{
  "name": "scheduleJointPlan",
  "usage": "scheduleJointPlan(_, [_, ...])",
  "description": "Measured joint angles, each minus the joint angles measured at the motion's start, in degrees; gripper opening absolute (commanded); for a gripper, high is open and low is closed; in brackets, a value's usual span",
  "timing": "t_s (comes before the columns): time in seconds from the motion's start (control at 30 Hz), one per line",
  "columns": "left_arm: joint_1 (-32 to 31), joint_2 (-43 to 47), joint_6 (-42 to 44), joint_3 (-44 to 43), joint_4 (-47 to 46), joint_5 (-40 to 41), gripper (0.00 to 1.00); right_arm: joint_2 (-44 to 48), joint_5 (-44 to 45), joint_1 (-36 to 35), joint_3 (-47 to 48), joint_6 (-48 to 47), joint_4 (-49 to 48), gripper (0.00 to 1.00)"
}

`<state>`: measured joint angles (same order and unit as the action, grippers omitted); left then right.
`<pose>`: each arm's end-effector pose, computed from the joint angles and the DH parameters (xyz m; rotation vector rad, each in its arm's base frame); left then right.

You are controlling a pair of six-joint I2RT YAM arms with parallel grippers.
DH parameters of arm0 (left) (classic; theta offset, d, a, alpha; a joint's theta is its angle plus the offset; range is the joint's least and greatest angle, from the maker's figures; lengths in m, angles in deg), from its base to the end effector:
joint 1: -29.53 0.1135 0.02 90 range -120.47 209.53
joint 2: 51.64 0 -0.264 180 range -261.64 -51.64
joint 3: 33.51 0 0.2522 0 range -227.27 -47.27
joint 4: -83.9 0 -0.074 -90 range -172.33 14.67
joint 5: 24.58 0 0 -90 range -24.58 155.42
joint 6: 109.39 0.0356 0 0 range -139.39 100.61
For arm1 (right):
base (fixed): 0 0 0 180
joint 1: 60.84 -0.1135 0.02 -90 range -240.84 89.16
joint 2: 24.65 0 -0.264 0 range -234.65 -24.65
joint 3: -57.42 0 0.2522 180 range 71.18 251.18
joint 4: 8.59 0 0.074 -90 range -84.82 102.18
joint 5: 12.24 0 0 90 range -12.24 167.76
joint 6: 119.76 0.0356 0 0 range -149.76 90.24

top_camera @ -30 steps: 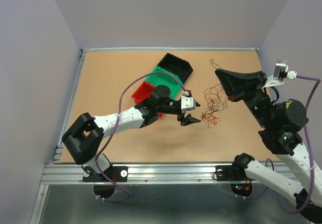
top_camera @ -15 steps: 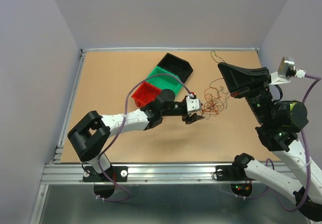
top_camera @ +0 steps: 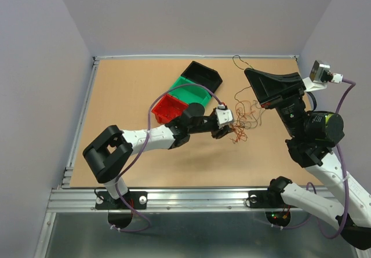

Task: Untangle the cables

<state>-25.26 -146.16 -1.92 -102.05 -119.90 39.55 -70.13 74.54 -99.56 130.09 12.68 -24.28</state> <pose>0.2026 -0.3141 0.2622 1.2562 1.1076 -0.8595 0.1076 0.0888 0.4915 -0.0286 0.8954 1.3527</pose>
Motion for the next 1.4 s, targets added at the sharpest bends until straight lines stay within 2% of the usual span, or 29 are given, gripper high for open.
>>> scheduleJointPlan(0.17, [-0.02,0.63,-0.33,0.0,-0.83,-0.42,0.0,-0.52,0.5,0.0,-0.24,1.55,-2.45,0.01])
scheduleJointPlan(0.43, [-0.02,0.96,-0.55,0.0,-1.62,1.4,0.0,-0.26,3.13,0.0,-0.63,1.97,-3.72,0.01])
scheduleJointPlan(0.7, [-0.13,-1.97,-0.48,-1.25,-1.53,5.2,0.0,-0.55,10.23,0.0,0.35,-0.07,-4.48,0.01])
scheduleJointPlan(0.87, [-0.13,-9.03,-0.48,-4.02,0.26,7.34,0.0,-3.19,14.03,0.0,6.38,-2.97,-3.96,0.01])
scheduleJointPlan(1.1, [-0.13,-13.9,-0.48,-6.82,4.66,8.46,0.0,-6.38,17.9,0.0,19.93,-9.62,-4.59,0.01])
scheduleJointPlan(1.4, [-0.22,-16.65,-0.48,-11.8,8.26,10.84,0.0,-7.04,19.21,0.0,25.7,-13.75,-6.01,0.01])
